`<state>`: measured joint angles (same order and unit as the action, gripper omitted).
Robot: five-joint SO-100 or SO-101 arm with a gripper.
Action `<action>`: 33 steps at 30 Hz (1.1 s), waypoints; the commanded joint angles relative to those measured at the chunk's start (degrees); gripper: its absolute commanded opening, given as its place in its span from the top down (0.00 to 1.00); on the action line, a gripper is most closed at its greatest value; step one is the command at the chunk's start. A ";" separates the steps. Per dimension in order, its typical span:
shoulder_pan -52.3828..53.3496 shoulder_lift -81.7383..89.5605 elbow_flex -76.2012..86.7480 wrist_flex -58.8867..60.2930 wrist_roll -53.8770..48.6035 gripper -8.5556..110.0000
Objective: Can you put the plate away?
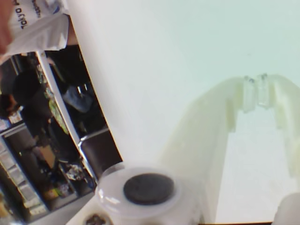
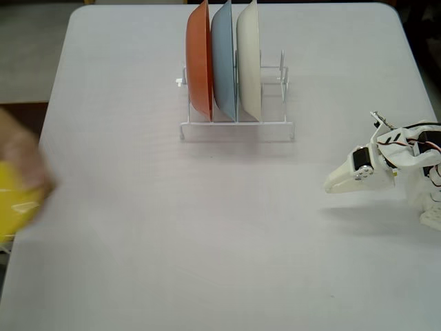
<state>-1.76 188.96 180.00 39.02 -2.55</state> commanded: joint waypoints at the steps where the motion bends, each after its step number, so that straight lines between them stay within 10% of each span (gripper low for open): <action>1: 0.35 0.70 -0.18 -0.97 -0.09 0.93; 33: 3.52 -2.37 -19.07 2.20 0.79 0.93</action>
<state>0.97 188.79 168.31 44.12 -0.62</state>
